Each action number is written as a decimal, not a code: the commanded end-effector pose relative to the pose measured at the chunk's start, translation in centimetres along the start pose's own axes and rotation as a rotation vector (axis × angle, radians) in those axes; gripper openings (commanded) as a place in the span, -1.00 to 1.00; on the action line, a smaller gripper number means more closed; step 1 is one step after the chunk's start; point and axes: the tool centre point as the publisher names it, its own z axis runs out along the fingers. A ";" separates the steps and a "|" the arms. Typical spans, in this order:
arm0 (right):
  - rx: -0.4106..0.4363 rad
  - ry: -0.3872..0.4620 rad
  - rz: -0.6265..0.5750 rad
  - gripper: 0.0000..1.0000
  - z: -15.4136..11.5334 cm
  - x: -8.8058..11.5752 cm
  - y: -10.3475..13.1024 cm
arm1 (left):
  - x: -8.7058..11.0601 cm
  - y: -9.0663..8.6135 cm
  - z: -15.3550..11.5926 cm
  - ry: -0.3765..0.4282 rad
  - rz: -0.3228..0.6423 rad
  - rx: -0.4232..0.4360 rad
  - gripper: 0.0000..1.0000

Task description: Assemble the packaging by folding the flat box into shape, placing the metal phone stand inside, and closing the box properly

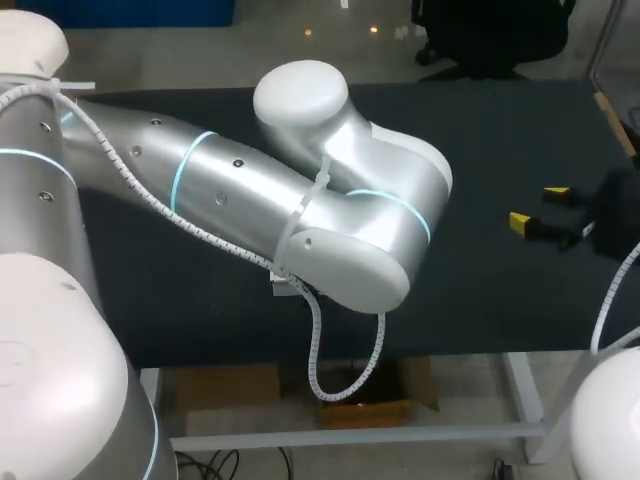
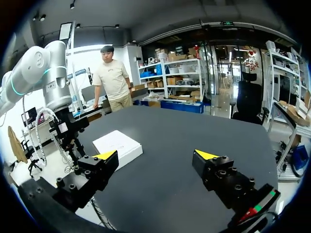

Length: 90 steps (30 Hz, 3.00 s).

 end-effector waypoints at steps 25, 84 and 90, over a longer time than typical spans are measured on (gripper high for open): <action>-0.067 0.012 -0.023 1.00 0.4 -1.6 0.1 | -2.3 -4.3 2.4 -0.124 -0.103 0.089 1.00; 0.015 0.069 -0.124 1.00 2.2 -3.8 1.5 | -7.2 -22.8 2.4 -0.070 -0.181 0.060 1.00; 0.015 0.069 -0.124 1.00 2.2 -3.8 1.5 | -7.5 -25.2 2.4 -0.074 -0.185 0.058 1.00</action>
